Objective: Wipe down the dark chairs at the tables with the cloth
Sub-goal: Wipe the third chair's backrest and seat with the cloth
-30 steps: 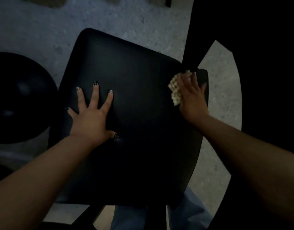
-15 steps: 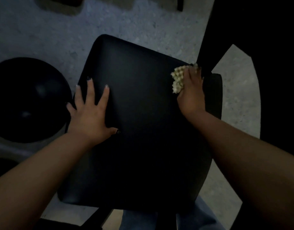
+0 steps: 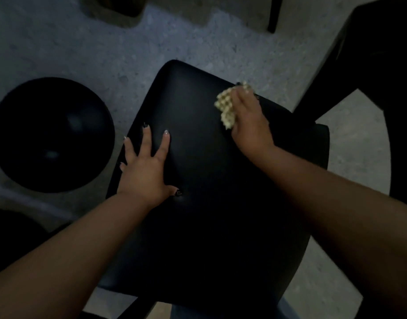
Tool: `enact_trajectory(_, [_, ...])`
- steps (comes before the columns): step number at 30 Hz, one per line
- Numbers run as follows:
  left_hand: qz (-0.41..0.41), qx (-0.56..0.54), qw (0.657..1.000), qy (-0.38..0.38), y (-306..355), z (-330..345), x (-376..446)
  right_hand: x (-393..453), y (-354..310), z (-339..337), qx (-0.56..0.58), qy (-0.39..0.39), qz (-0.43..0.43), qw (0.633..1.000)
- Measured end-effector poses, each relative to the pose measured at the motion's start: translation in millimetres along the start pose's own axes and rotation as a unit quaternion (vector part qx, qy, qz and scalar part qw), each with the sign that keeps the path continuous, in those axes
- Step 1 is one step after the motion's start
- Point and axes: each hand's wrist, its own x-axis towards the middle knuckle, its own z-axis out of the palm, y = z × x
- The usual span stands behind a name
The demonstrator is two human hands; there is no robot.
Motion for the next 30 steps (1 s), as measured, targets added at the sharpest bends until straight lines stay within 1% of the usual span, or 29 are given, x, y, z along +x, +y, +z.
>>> enact_trajectory(1, [-0.001,-0.005,1.0,-0.002,0.8,0.0,0.0,5.5,-12.5,5.8,0.019,0.043,0.079,0.996])
enact_trajectory(2, [-0.002,-0.008,1.0,-0.004,1.5,-0.1,0.0,5.7,-30.6,13.9,0.03,0.072,0.125,0.989])
enact_trajectory(3, [-0.002,-0.009,1.0,-0.006,1.6,-0.2,-0.3,0.3,-49.5,22.2,0.036,0.081,0.139,0.986])
enact_trajectory(4, [-0.002,-0.008,1.0,-0.005,1.8,-0.2,-0.6,-9.2,-65.3,32.0,0.046,0.07,0.105,0.991])
enact_trajectory(6, [-0.001,-0.005,1.0,-0.006,1.9,-1.1,-0.9,-34.4,-88.9,44.5,0.059,0.007,-0.046,0.997])
enact_trajectory(7, [-0.002,-0.008,1.0,-0.008,2.2,-1.2,-1.5,-40.7,-87.2,42.7,0.043,-0.033,-0.127,0.99])
enact_trajectory(8, [-0.002,-0.012,1.0,-0.008,2.0,-0.8,-1.5,-34.9,-79.5,37.4,0.017,-0.057,-0.193,0.979])
enact_trajectory(9, [-0.003,-0.016,1.0,-0.007,1.7,-0.3,-1.3,-21.7,-70.5,29.9,-0.01,-0.073,-0.216,0.974])
enact_trajectory(10, [-0.004,-0.021,1.0,-0.005,1.3,0.3,-1.3,-4.0,-62.8,23.4,-0.023,-0.089,-0.197,0.976])
enact_trajectory(13, [-0.003,-0.03,1.0,-0.002,0.4,1.3,-2.0,53.3,-49.7,14.9,-0.005,-0.014,-0.034,0.999])
enact_trajectory(14, [-0.002,-0.031,1.0,-0.002,0.9,1.2,-2.3,64.6,-49.9,15.6,-0.012,-0.005,-0.007,1.0])
enact_trajectory(15, [-0.001,-0.033,0.999,-0.001,1.0,1.0,-3.0,69.1,-54.9,18.1,-0.008,0.001,0.003,1.0])
enact_trajectory(17, [-0.004,-0.043,0.999,0.005,-0.1,0.5,-4.4,58.0,-73.8,22.5,0.007,-0.001,-0.018,1.0])
enact_trajectory(19, [-0.009,-0.06,0.998,0.012,-1.3,1.6,-7.4,25.5,-84.9,29.8,0.037,-0.021,-0.095,0.995])
enact_trajectory(20, [-0.013,-0.07,0.997,0.021,-2.5,3.5,-9.5,6.3,-89.1,34.7,0.037,-0.069,-0.163,0.984])
enact_trajectory(21, [-0.02,-0.083,0.996,0.033,-3.6,6.4,-12.5,-10.8,-88.9,37.2,0.021,-0.112,-0.24,0.964])
enact_trajectory(22, [-0.032,-0.099,0.994,0.045,-4.6,10.7,-17.0,-19.1,-83.7,37.4,0.008,-0.148,-0.296,0.944])
enact_trajectory(23, [-0.047,-0.113,0.991,0.055,-5.4,15.8,-23.0,-14.4,-76.4,32.5,-0.023,-0.171,-0.344,0.923])
enact_trajectory(24, [-0.064,-0.124,0.988,0.064,-5.7,21.6,-29.9,-2.4,-68.1,28.9,-0.042,-0.174,-0.37,0.912])
enact_trajectory(25, [-0.079,-0.128,0.986,0.07,-5.0,27.4,-38.3,11.0,-63.3,25.5,-0.065,-0.183,-0.365,0.911])
enact_trajectory(28, [-0.107,-0.126,0.984,0.065,6.4,41.9,-66.1,46.3,-51.4,6.6,-0.082,-0.184,-0.225,0.953])
enact_trajectory(29, [-0.114,-0.136,0.983,0.053,12.3,44.0,-75.9,50.6,-49.1,-0.7,-0.083,-0.185,-0.195,0.96])
enact_trajectory(30, [-0.122,-0.15,0.98,0.04,18.8,45.4,-85.5,49.5,-48.5,-8.0,-0.093,-0.192,-0.194,0.957])
